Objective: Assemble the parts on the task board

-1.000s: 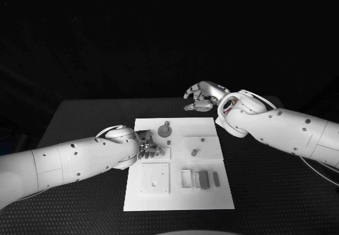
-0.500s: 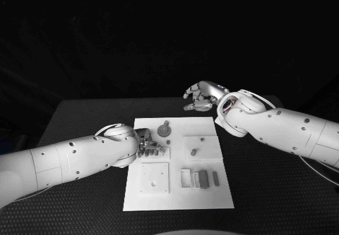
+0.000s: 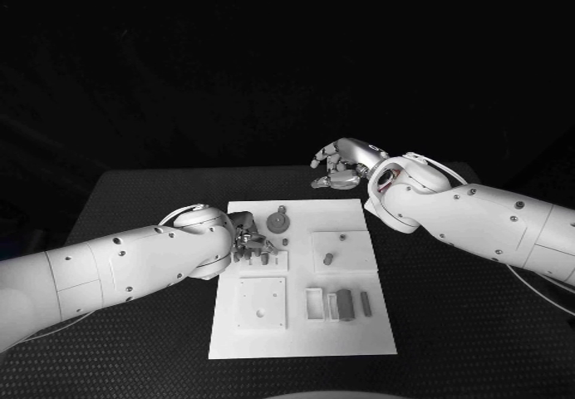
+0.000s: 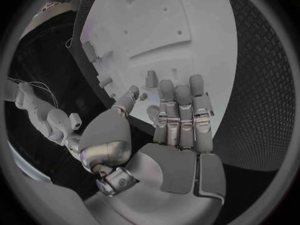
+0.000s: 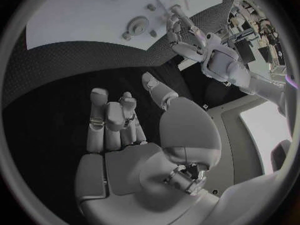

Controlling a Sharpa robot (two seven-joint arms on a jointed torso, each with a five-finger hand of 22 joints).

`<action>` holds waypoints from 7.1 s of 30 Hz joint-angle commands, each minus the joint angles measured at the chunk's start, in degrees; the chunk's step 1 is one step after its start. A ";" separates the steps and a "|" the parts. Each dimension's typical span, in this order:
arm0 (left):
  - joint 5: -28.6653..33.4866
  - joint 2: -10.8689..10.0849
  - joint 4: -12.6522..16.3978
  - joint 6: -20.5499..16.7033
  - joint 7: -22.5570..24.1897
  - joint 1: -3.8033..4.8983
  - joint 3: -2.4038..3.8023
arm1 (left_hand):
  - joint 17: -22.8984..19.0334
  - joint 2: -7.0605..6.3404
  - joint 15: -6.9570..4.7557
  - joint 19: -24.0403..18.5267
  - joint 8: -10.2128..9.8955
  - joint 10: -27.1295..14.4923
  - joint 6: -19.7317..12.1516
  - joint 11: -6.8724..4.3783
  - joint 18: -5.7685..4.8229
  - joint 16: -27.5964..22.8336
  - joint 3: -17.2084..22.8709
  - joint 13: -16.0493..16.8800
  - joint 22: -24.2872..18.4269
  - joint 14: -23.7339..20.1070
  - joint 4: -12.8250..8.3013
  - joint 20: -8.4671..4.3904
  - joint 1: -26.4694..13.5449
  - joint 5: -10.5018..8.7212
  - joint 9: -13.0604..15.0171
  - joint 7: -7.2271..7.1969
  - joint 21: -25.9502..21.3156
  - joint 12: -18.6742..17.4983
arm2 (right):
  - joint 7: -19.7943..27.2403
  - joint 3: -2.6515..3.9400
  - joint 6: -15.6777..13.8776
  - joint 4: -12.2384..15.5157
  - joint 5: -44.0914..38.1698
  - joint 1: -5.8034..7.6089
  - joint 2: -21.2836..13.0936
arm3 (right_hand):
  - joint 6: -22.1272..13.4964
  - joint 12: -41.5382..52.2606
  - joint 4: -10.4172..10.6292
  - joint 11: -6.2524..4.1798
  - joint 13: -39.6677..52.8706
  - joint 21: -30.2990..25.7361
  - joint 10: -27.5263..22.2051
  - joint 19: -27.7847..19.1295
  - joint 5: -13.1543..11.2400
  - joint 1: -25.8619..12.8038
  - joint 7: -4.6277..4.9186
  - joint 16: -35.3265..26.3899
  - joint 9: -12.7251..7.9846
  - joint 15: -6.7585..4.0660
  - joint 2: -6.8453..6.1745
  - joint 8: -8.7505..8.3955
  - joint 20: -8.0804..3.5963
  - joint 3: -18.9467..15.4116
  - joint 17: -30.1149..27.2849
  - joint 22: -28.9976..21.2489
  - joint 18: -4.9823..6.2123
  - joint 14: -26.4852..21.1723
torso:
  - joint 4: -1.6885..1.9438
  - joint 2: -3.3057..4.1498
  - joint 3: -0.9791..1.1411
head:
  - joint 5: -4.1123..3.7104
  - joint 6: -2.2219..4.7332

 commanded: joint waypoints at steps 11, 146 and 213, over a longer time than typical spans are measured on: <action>1.95 0.40 -0.04 2.89 0.15 0.05 0.09 | -0.56 2.09 -0.08 0.19 -3.40 -0.68 0.04 0.56 0.02 1.44 0.12 -0.26 1.29 -0.48 -2.82 -0.19 3.09 4.22 -3.75 0.57 0.18 2.10 | 0.22 0.02 0.91 -0.18 -0.10 -0.34 0.12 | -1.88 0.24 0.25 0.07 -0.07 -0.20 -0.38 0.35 -0.09 -0.63 2.13 -0.17 -0.08 0.16 0.14 0.11 0.05 0.04 -0.06 0.75 1.73 -0.38 | 0.09 0.01 0.02 | -0.07 -0.12; 6.59 -2.83 4.25 -8.34 -0.05 -0.27 -0.89 | -2.19 7.22 -1.42 2.28 -1.57 2.82 8.63 -2.00 0.02 7.85 6.54 -1.03 1.46 2.87 -3.84 -1.56 14.03 8.71 -8.01 -2.11 5.86 10.26 | 0.17 0.02 1.17 -0.30 0.28 -0.74 -0.68 | -1.94 0.43 1.01 0.07 -0.26 -0.28 -0.45 0.41 -0.09 -0.97 2.14 -0.11 -0.13 0.16 -0.02 0.17 -0.03 0.25 -0.11 0.81 1.73 -0.39 | 0.04 -0.01 0.10 | 0.32 -0.64; 6.24 -1.75 4.16 -10.34 -1.15 -1.00 -3.16 | -2.35 7.41 -1.77 2.29 -0.28 3.01 9.57 -2.59 0.20 9.97 7.15 -0.34 1.47 3.28 -3.99 -1.94 12.97 13.55 -8.04 -2.70 8.52 12.58 | -0.01 0.02 1.29 -0.24 0.33 -0.74 -0.85 | -1.96 0.50 1.10 0.08 -0.35 -0.32 -0.49 0.39 -0.09 -0.89 2.14 -0.10 -0.14 0.16 -0.16 0.21 -0.05 0.34 -0.14 0.84 1.73 -0.42 | 0.25 -0.13 0.15 | 0.53 -0.85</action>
